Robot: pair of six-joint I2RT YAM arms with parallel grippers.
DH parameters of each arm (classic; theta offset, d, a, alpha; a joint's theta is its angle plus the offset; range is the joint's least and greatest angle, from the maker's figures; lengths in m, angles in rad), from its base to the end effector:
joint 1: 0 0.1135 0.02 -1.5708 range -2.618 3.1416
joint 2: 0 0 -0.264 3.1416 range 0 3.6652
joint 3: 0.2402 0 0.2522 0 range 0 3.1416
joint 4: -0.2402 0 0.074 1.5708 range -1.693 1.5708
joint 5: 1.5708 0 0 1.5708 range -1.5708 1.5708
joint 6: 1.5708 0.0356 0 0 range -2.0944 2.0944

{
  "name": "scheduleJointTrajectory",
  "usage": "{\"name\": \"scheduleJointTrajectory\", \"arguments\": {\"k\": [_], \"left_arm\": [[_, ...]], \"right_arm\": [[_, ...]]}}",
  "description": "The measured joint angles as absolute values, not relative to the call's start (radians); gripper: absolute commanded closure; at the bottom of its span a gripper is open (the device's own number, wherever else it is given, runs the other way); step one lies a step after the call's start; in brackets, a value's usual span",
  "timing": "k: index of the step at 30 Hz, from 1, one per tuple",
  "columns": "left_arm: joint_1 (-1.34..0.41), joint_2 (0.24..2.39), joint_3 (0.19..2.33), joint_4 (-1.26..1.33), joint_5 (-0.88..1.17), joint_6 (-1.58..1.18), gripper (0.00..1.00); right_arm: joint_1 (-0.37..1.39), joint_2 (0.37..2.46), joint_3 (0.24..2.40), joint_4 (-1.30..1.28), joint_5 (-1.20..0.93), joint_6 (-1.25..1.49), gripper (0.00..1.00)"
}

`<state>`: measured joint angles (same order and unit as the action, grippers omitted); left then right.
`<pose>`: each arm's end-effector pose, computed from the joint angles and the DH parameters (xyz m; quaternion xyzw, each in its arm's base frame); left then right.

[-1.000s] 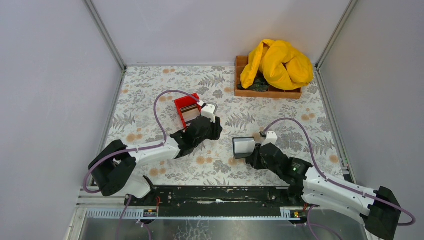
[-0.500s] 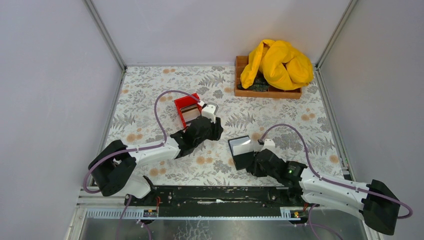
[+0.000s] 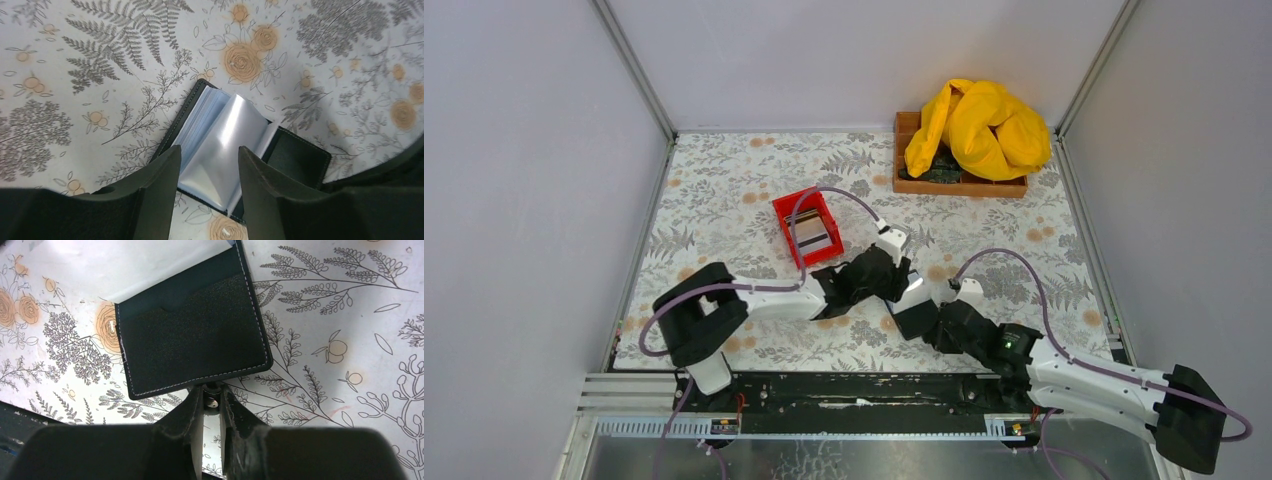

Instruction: Take the credit cards out of the card holder

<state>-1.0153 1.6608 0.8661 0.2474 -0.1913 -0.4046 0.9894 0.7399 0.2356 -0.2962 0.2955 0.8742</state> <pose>0.1909 -0.2948 0.1869 0.2163 0.8418 -0.2546 0.4240 0.0876 0.1144 0.1481 0.0025 0.9183 0.2169 0.3311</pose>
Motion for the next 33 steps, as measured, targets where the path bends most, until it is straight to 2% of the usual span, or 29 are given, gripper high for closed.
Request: {"name": "scheduleJointTrajectory", "arguments": {"k": [6,11,17,26,33], "left_arm": [[-1.023,1.78,0.918,0.224,-0.194,-0.409,0.5],[-1.027,1.803,0.937,0.208,-0.172,-0.408,0.52],[-1.047,1.837,1.0,0.18,-0.134,-0.403,0.54],[-1.077,1.9,1.064,0.131,-0.113,-0.38,0.57],[-1.077,1.902,1.07,0.118,-0.11,-0.379,0.57]], "right_arm": [[0.989,0.699,0.236,-0.332,0.308,0.893,1.0],[0.989,0.647,0.236,-0.348,0.331,0.906,0.96],[0.989,0.638,0.244,-0.377,0.361,0.914,0.96],[0.972,0.781,0.375,-0.444,0.476,0.901,0.99],[0.8,0.877,0.39,-0.405,0.469,0.797,1.0]]}}
